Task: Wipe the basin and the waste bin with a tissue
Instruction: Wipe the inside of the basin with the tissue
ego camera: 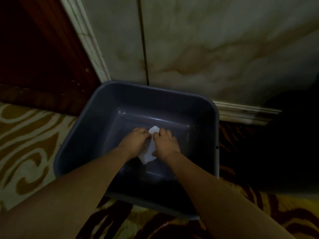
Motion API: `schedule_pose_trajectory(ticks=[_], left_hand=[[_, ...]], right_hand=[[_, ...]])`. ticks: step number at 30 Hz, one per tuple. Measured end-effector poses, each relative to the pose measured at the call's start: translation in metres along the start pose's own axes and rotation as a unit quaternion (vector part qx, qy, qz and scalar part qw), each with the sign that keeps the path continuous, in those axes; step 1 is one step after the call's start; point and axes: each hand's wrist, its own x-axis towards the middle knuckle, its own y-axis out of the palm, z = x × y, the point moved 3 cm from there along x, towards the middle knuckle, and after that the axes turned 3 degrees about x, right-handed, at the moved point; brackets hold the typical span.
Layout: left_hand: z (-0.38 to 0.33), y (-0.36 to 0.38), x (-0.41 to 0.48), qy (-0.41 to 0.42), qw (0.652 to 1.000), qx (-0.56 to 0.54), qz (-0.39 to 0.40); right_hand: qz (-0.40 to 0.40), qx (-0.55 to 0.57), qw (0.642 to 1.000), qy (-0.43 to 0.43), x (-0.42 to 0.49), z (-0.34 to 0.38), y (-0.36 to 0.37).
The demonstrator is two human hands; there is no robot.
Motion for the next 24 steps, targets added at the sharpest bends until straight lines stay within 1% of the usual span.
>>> schedule_pose_trajectory(ticks=[1, 3, 5, 7, 8, 10, 11, 14, 18, 21, 24], left_hand=[[-0.001, 0.003, 0.002, -0.004, 1.000, 0.004, -0.016], [-0.004, 0.003, 0.002, -0.020, 0.999, -0.026, -0.032], [-0.008, -0.002, 0.002, -0.013, 0.999, -0.030, -0.027], [-0.009, -0.007, 0.003, -0.018, 0.999, -0.045, -0.004], [-0.010, -0.009, 0.003, -0.019, 0.999, -0.045, -0.008], [-0.016, -0.013, -0.002, -0.033, 0.998, -0.054, 0.010], [-0.018, -0.014, -0.003, -0.031, 0.999, -0.041, 0.014], [-0.032, -0.029, -0.008, -0.018, 0.998, -0.058, -0.029], [-0.051, -0.057, -0.012, -0.029, 0.986, -0.128, -0.098], [-0.071, -0.085, -0.017, -0.036, 0.976, -0.162, -0.141], [-0.096, -0.114, -0.022, -0.024, 0.969, -0.174, -0.171]], right_hand=[[-0.008, 0.001, 1.000, 0.000, 0.000, 0.000, 0.001], [-0.014, 0.014, 1.000, 0.004, 0.000, -0.001, 0.002], [-0.016, 0.030, 0.999, 0.007, -0.002, -0.002, 0.003], [-0.027, 0.024, 0.999, 0.006, -0.007, -0.003, 0.002], [-0.033, 0.017, 0.999, 0.006, -0.010, -0.004, 0.001], [-0.050, 0.015, 0.999, 0.014, -0.016, -0.005, -0.005], [-0.064, 0.020, 0.997, 0.024, -0.020, -0.007, -0.010], [-0.108, 0.061, 0.990, 0.061, -0.028, -0.015, -0.032], [-0.156, 0.139, 0.974, 0.088, -0.043, -0.029, -0.064], [-0.177, 0.188, 0.960, 0.107, -0.058, -0.038, -0.092], [-0.198, 0.238, 0.944, 0.109, -0.078, -0.046, -0.122]])
